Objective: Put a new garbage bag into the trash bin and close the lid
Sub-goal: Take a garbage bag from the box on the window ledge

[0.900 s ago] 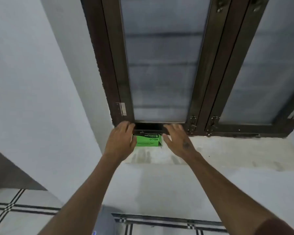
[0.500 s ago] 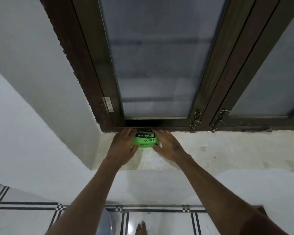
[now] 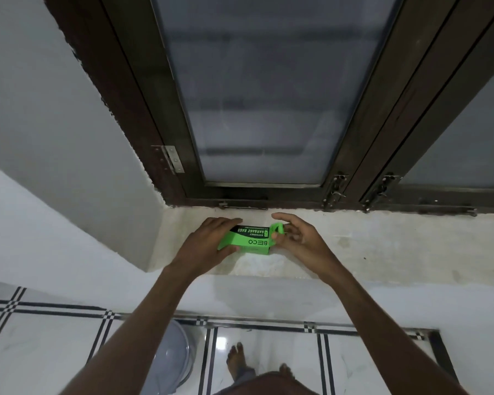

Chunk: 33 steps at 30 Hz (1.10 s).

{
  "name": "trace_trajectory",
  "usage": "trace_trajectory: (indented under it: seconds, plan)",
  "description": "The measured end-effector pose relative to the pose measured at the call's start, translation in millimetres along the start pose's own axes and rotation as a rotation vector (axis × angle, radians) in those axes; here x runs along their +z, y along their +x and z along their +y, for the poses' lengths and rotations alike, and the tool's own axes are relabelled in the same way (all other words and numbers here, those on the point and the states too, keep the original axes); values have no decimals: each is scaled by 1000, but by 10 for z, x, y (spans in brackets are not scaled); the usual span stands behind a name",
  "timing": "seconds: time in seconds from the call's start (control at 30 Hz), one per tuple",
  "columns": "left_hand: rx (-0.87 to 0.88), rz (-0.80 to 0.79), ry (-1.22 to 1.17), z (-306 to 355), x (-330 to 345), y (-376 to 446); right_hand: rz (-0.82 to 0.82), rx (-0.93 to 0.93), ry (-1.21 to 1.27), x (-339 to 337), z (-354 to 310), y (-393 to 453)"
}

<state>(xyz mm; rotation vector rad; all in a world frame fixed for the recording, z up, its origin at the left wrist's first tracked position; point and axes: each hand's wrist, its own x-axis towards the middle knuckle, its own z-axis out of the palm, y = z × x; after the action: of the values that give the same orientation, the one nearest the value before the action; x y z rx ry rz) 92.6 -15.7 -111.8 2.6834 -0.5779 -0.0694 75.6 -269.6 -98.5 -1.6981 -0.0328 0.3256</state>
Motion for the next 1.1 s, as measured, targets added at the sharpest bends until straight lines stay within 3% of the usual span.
trace_trajectory:
  seconds: [0.07,0.2,0.47,0.6,0.9,1.1]
  plan:
    - [11,42,42,41,16,-19,21,33,54,-24,15,10]
    - [86,63,143,101,83,-58,120,47,-85,24,86,82]
    - [205,-42,458,220,212,35,253,141,-158,193,131,216]
    - [271,-82,515,205,160,85,156,184,-53,140,197,243]
    - [491,-18,679,509,-409,481,163,303,391,103,156,196]
    - [504,-10,670,639,-501,570,157,333,546,4,63,194]
